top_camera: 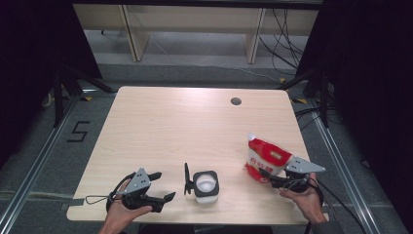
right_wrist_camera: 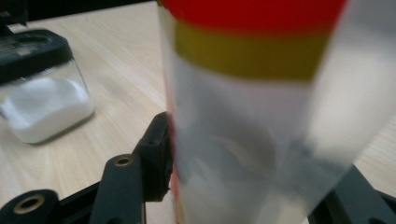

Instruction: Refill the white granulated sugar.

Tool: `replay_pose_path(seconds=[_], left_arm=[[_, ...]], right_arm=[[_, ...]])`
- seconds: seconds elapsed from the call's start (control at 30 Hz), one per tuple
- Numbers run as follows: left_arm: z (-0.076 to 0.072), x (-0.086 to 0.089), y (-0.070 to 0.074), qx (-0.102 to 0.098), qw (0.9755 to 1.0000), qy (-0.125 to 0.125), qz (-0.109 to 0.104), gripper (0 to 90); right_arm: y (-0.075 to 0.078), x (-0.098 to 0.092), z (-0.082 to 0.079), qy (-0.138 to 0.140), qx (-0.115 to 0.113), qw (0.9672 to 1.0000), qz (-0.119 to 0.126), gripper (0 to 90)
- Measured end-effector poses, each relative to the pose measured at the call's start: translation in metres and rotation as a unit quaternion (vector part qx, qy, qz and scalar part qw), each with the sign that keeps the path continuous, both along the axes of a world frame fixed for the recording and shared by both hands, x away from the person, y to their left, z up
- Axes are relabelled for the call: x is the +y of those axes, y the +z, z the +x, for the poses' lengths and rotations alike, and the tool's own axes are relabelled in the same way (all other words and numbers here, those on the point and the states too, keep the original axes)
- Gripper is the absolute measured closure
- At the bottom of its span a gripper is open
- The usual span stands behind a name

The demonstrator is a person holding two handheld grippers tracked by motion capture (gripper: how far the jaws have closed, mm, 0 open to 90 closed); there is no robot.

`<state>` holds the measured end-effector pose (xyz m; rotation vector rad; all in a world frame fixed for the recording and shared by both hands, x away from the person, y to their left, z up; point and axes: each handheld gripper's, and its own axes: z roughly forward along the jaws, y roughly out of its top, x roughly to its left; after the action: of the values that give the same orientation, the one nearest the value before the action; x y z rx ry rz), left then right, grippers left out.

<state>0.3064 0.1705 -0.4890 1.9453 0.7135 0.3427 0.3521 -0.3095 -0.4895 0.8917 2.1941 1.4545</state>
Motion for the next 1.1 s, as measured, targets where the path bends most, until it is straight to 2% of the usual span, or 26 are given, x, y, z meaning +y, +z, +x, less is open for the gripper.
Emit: replay_pose_path(seconds=[0.03, 0.07, 0.13, 0.2, 0.23, 0.27, 0.3, 0.33, 0.37, 0.4, 0.43, 0.47, 0.5, 0.57, 0.7, 0.73, 0.77, 0.8, 0.83, 0.87, 0.9, 0.93, 0.97, 1.0, 1.03, 1.1], left_arm=[[-0.001, -0.002, -0.001, 0.005, 0.9999, 0.008, -0.008, 15.8], [-0.001, -0.001, 0.0, 0.001, 1.0, 0.003, 0.003, 15.8], [-0.001, -0.001, 0.0, 0.002, 1.0, 0.005, 0.002, 15.8], [0.0, 0.0, 0.0, 0.004, 1.0, 0.006, 0.0, 15.8], [0.001, 0.0, 0.0, 0.001, 1.0, 0.004, 0.004, 15.8], [-0.001, -0.001, 0.0, 0.009, 0.9999, 0.01, -0.003, 15.8], [0.0, -0.001, 0.0, 0.003, 1.0, 0.006, -0.001, 15.8], [0.0, 0.0, 0.0, -0.003, 1.0, -0.001, 0.004, 15.8], [-0.001, -0.001, 0.0, 0.006, 1.0, 0.005, -0.006, 15.8], [-0.001, 0.0, 0.0, 0.006, 1.0, 0.004, -0.006, 15.8], [0.0, 0.0, 0.0, 0.005, 1.0, 0.004, -0.006, 15.8], [0.0, 0.0, 0.001, 0.002, 1.0, 0.005, -0.006, 15.8], [-0.001, 0.0, 0.002, 0.002, 0.9999, 0.009, -0.009, 15.8], [-0.001, 0.001, 0.003, -0.001, 1.0, 0.004, -0.008, 15.8], [-0.002, -0.003, 0.005, 0.002, 0.9998, 0.002, -0.018, 15.8], [-0.002, -0.004, 0.005, 0.005, 0.9998, 0.001, -0.022, 15.8], [-0.002, -0.004, 0.006, 0.001, 0.9998, -0.002, -0.018, 15.8], [-0.003, -0.004, 0.008, -0.001, 0.9999, -0.002, -0.017, 15.8], [-0.004, -0.005, 0.008, 0.0, 0.9997, -0.002, -0.023, 15.8], [-0.004, -0.006, 0.009, 0.002, 0.9997, -0.002, -0.025, 15.8], [-0.004, -0.006, 0.011, -0.001, 0.9997, -0.004, -0.025, 15.8], [-0.004, -0.005, 0.013, -0.01, 0.9997, -0.006, -0.023, 16.0], [-0.005, -0.005, 0.014, -0.005, 0.9995, -0.002, -0.032, 16.0], [-0.006, -0.005, 0.016, -0.006, 0.9992, 0.002, -0.04, 16.0], [-0.006, -0.004, 0.018, -0.008, 0.9993, -0.001, -0.036, 16.1], [-0.005, -0.004, 0.02, -0.007, 0.9994, 0.001, -0.035, 17.4]], right_arm=[[0.001, -0.003, -0.001, 0.002, -0.004, 1.0, 0.001, 48.2], [0.002, -0.005, -0.002, 0.0, -0.016, 0.9998, -0.009, 47.6], [0.005, -0.004, -0.008, -0.004, -0.008, 0.9998, -0.015, 41.7], [0.008, -0.006, -0.01, -0.005, -0.029, 0.9995, -0.008, 38.2], [0.009, -0.006, -0.015, -0.015, -0.004, 0.9999, 0.005, 36.1], [0.01, -0.008, -0.018, -0.025, 0.001, 0.9997, 0.002, 34.1], [0.011, -0.01, -0.018, -0.03, -0.004, 0.9995, -0.002, 33.1], [0.012, -0.011, -0.022, -0.037, 0.006, 0.9993, 0.008, 31.7], [0.012, -0.014, -0.023, -0.043, -0.007, 0.9991, -0.002, 29.5], [0.013, -0.015, -0.027, -0.052, 0.004, 0.9987, 0.001, 28.1], [0.013, -0.016, -0.03, -0.059, -0.002, 0.9983, 0.003, 28.1], [0.015, -0.017, -0.034, -0.064, 0.009, 0.9979, -0.004, 27.8], [0.016, -0.019, -0.035, -0.065, -0.009, 0.9977, -0.014, 27.4], [0.016, -0.021, -0.04, -0.075, -0.004, 0.997, -0.021, 27.2], [0.017, -0.021, -0.048, -0.091, 0.023, 0.9955, -0.016, 26.3], [0.017, -0.023, -0.046, -0.085, 0.004, 0.9961, -0.026, 26.3], [0.017, -0.022, -0.05, -0.089, 0.023, 0.9956, -0.019, 26.1], [0.017, -0.022, -0.05, -0.089, 0.017, 0.9957, -0.019, 26.0], [0.017, -0.022, -0.052, -0.091, 0.024, 0.9952, -0.025, 26.0], [0.016, -0.02, -0.054, -0.091, 0.031, 0.9953, -0.017, 26.0], [0.016, -0.022, -0.053, -0.089, 0.02, 0.9952, -0.035, 25.8], [0.016, -0.02, -0.055, -0.088, 0.028, 0.9953, -0.032, 25.5], [0.016, -0.02, -0.055, -0.083, 0.022, 0.9955, -0.04, 25.4], [0.015, -0.019, -0.058, -0.092, 0.033, 0.9945, -0.037, 25.4], [0.016, -0.021, -0.059, -0.091, 0.026, 0.9944, -0.047, 25.4], [0.016, -0.02, -0.062, -0.102, 0.047, 0.9926, -0.045, 24.9]])
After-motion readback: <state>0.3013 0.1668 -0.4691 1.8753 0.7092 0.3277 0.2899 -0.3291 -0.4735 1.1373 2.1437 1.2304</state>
